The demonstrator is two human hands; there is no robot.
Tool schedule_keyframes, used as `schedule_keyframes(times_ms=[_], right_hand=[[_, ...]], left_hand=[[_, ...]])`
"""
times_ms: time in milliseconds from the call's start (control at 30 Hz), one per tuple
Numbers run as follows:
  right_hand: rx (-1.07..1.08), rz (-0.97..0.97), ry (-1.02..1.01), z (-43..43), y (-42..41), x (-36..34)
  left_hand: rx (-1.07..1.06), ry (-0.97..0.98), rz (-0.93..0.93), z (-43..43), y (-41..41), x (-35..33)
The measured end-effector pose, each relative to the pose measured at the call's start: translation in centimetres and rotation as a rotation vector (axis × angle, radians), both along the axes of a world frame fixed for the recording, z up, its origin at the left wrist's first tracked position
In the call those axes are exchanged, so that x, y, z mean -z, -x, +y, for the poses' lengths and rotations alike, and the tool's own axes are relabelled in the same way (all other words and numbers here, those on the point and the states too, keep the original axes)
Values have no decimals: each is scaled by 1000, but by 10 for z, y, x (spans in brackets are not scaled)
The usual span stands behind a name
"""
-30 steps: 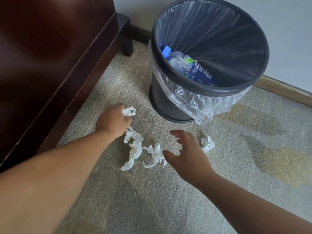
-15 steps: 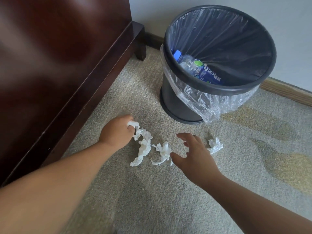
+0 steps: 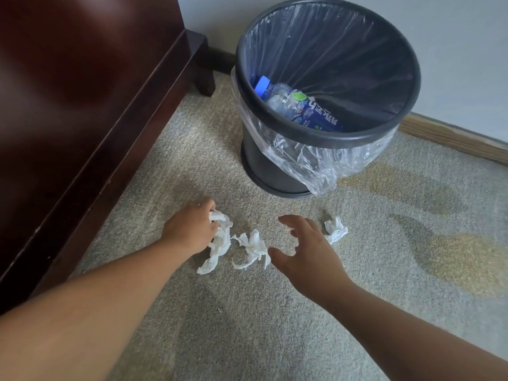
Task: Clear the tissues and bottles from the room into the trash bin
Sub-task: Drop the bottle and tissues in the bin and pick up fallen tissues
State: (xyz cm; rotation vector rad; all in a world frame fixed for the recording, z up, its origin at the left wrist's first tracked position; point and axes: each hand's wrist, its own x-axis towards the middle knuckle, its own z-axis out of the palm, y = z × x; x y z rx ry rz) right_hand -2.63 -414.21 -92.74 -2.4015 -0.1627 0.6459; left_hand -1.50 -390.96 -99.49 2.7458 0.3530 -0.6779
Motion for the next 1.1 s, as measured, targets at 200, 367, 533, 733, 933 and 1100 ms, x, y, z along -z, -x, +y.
schedule_keyframes(times_ms=[200,367,533,733,933,1100], right_hand=[[7,5,1,-4,-1,1],[26,2,33,-11,-5,6],[36,11,75,-22,-6,10],[73,3,106,-38,-11,17],[73,8,125,-52,-14,26],[53,4,166,-65,-17,34]], left_hand=[[-23,5,-12,2,-6,-3],[-48,53,-168,-2,-7,-17],[-32,127,-235,-7,-8,-22],[48,213,-324,-23,-7,-31],[43,383,-311,-49,-11,-42],[96,466,-318,-70,-8,-49]])
